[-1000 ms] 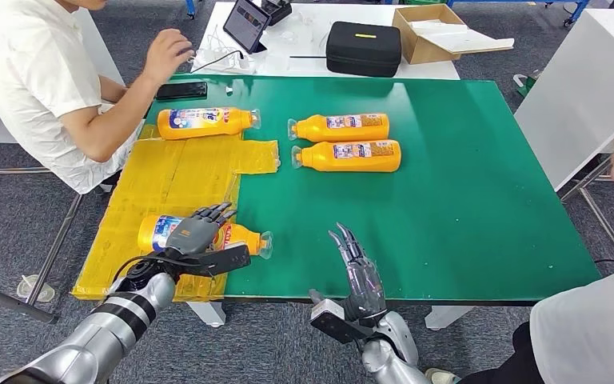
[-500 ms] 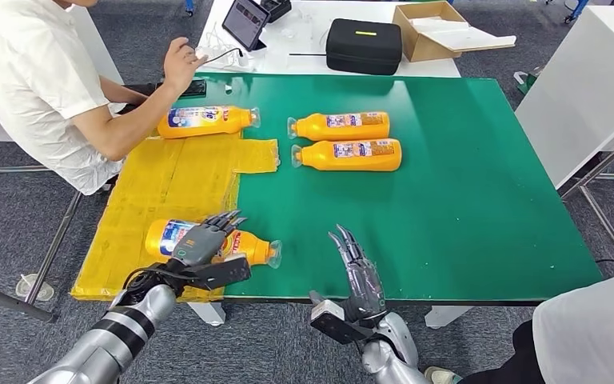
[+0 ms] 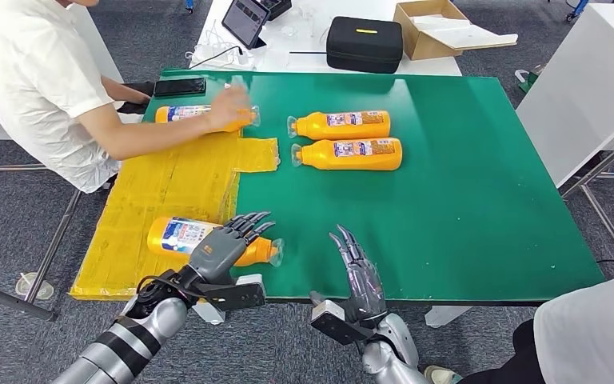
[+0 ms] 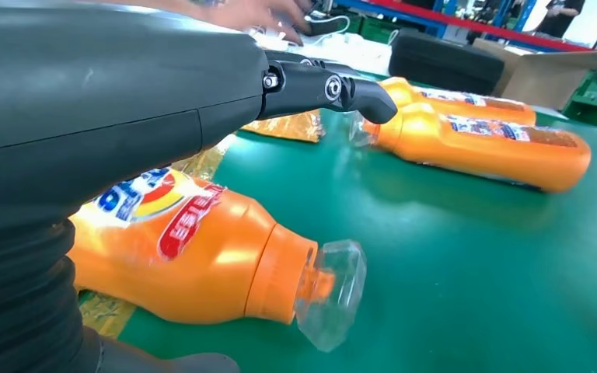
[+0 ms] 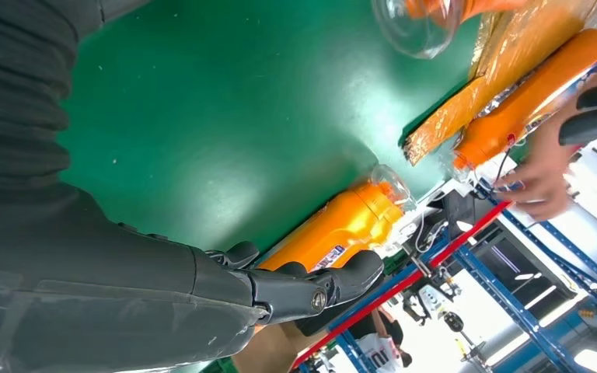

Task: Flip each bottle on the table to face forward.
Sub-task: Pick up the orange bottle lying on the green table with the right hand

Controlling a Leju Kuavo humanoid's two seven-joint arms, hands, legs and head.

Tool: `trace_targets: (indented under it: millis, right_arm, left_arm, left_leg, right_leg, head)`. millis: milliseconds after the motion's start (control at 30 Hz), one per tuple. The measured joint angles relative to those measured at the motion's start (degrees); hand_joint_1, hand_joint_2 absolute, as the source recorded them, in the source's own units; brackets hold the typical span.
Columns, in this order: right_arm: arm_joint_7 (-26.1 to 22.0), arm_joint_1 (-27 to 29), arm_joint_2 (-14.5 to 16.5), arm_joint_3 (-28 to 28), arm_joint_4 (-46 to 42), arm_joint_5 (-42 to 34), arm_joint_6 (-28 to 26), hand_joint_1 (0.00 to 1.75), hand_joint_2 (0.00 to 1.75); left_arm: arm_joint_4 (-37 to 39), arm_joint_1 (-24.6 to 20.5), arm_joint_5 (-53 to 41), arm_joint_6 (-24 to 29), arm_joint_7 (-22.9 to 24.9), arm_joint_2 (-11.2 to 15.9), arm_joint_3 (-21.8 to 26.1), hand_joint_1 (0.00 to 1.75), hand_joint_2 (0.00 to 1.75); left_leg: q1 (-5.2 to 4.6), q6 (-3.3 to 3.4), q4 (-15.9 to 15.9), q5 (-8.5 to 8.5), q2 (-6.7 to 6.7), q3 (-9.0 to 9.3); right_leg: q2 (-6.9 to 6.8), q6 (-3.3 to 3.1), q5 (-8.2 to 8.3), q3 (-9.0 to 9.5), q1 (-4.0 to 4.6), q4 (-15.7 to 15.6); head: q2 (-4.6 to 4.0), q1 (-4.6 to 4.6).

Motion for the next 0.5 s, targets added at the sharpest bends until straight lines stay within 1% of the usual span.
trace_targets:
  millis: [167,267,367,500]
  right_arm:
    - [0.0,0.1,0.0,0.0,0.0,0.1,-0.2,0.0,1.75]
    - [0.0,0.5,-0.1,0.0,0.0,0.9,-0.7,0.0,1.75]
    - [0.0,1.0,-0.1,0.0,-0.1,1.4,-1.0,0.0,1.75]
    - [0.0,1.2,-0.1,0.0,-0.2,1.6,-1.1,0.0,1.75]
  left_arm:
    - [-1.1,0.5,-0.9,3.0,-0.3,0.4,-0.9,0.0,1.75]
    - [-3.4,1.9,-0.6,5.1,-0.8,0.6,-1.1,0.0,1.75]
    - [-6.3,3.5,-0.1,5.7,-1.0,0.7,-1.2,0.0,1.75]
    - [-8.4,4.5,0.0,5.9,-1.0,1.0,-1.3,0.0,1.75]
  left_leg:
    - [0.0,0.0,0.0,0.0,0.0,0.0]
    - [0.0,0.0,0.0,-0.01,0.0,-0.02]
    - [0.0,0.0,0.0,-0.02,0.0,-0.08]
    - [0.0,0.0,0.0,-0.01,0.01,-0.11]
  right_leg:
    - [0.0,0.0,0.0,0.0,0.0,0.0]
    - [0.0,0.0,0.0,-0.01,0.0,0.0]
    - [0.0,0.0,-0.01,-0.07,0.0,0.0]
    - [0.0,0.0,0.0,-0.11,0.0,0.0]
  head:
    - [0.0,0.0]
    - [0.0,0.0]
    - [0.01,0.01]
    - [0.0,0.0]
